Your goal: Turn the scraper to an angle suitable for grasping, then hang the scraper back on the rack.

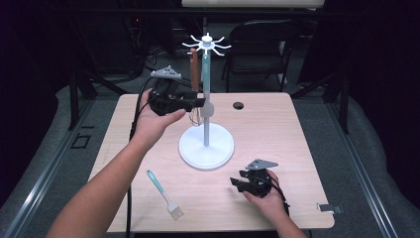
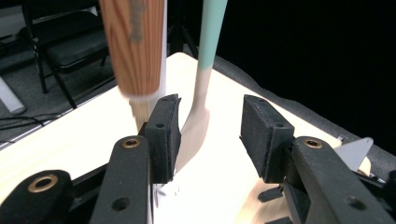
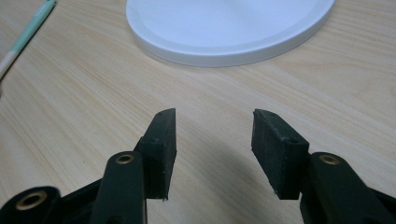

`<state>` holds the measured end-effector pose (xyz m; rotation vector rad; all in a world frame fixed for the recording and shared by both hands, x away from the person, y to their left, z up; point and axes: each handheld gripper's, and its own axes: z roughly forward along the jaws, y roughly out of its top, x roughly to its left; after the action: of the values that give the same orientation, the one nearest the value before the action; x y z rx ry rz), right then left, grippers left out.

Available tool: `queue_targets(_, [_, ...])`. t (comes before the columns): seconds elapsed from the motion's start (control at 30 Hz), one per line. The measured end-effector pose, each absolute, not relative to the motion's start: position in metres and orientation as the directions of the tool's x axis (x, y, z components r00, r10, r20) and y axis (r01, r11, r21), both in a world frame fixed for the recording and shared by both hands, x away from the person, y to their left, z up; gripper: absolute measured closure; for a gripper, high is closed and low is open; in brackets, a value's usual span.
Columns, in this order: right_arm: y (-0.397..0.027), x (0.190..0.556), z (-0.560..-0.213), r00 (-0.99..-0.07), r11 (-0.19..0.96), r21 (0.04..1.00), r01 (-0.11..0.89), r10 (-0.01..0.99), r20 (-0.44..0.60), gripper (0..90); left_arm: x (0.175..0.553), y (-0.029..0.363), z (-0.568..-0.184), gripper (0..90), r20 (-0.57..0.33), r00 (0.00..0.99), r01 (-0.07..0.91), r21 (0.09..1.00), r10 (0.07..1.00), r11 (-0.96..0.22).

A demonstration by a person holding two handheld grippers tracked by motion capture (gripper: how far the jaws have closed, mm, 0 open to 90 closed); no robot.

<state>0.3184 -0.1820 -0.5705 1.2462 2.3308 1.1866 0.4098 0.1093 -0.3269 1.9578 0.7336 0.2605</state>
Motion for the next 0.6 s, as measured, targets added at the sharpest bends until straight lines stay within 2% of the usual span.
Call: queue_targets(0.6, [-0.186, 0.319, -0.569, -0.561, 0.295, 0.756, 0.584, 0.820, 0.112, 50.6, 0.391, 0.155, -0.377, 55.5, -0.164, 0.755, 0.441, 0.843, 0.635, -0.307])
